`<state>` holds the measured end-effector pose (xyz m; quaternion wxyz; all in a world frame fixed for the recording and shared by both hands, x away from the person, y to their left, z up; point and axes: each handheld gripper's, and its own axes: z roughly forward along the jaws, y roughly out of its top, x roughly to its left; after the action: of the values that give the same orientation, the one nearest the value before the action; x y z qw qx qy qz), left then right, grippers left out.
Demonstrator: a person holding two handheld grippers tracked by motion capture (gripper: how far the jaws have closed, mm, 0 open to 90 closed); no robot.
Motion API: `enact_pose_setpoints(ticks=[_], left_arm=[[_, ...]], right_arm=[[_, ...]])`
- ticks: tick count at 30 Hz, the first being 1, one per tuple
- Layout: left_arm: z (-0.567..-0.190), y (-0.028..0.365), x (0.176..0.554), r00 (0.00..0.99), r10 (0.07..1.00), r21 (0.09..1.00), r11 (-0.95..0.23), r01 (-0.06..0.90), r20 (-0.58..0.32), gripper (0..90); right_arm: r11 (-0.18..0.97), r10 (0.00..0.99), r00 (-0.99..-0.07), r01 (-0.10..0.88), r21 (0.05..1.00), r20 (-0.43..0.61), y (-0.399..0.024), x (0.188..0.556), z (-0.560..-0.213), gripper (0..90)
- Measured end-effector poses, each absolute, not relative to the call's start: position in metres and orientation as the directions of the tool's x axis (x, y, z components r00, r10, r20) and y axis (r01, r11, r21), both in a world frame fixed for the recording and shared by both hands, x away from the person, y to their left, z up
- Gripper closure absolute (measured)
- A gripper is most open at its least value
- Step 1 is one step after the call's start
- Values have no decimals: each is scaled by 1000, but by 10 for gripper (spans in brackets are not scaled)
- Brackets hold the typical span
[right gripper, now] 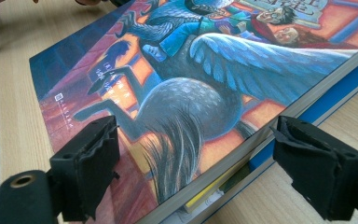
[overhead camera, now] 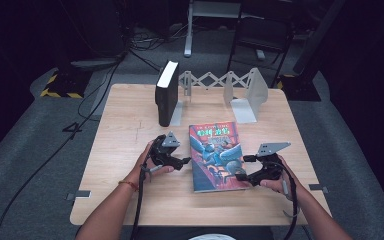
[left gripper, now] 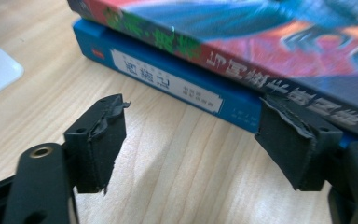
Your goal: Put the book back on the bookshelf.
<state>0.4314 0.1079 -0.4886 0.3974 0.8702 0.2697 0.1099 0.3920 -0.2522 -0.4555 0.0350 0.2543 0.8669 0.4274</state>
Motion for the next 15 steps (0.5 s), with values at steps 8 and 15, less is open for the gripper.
enact_pose_setpoints(ticks=[8, 15], left_arm=[[-494, 106, 450, 827, 561, 758, -523, 391, -40, 213], [-493, 105, 448, 848, 530, 773, -527, 352, -24, 272]], right_arm=[[521, 461, -879, 379, 764, 122, -251, 389, -454, 162], [529, 444, -889, 357, 770, 108, -252, 388, -454, 166]])
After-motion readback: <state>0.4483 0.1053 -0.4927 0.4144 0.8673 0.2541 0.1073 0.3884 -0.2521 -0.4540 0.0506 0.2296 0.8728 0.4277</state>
